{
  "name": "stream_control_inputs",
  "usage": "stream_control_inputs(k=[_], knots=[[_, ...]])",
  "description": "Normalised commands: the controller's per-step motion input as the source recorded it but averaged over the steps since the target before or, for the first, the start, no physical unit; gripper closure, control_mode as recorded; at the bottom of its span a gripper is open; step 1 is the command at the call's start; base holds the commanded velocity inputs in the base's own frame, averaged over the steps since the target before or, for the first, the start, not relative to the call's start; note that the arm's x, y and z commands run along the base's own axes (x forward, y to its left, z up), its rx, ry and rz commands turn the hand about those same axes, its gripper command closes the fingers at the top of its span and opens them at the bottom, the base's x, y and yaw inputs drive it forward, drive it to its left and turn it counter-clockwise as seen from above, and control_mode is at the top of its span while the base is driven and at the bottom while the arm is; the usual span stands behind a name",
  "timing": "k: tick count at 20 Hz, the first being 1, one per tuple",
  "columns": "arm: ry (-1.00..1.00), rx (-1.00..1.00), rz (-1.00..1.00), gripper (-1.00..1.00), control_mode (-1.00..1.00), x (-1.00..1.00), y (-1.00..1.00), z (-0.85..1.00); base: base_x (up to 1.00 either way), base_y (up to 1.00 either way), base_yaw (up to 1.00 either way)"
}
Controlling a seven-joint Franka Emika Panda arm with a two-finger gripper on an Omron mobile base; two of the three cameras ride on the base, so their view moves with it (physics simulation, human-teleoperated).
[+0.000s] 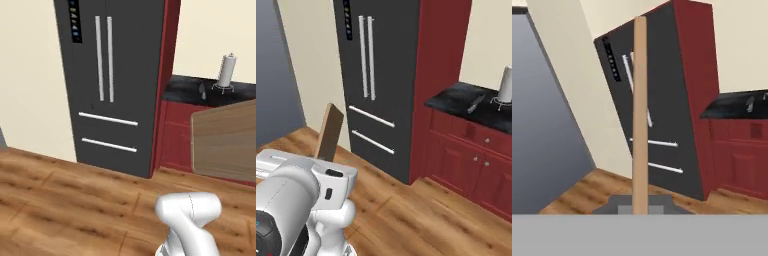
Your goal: Move the cutting board and knife to the sink. Then move spray from the cabinet to the counter.
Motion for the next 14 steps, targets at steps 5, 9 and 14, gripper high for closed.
stream_control_inputs(k=[5, 9, 14], knots=[[0.0, 0.0, 0.0, 1.0, 1.0, 0.0, 0.0, 0.0, 0.21, 0.14, 0.54], [0.0, 0.0, 0.0, 1.0, 1.0, 0.0, 0.0, 0.0, 0.08, 0.16, 0.51], [0.0, 0.0, 0.0, 1.0, 1.0, 0.0, 0.0, 0.0, 0.04, 0.2, 0.5]])
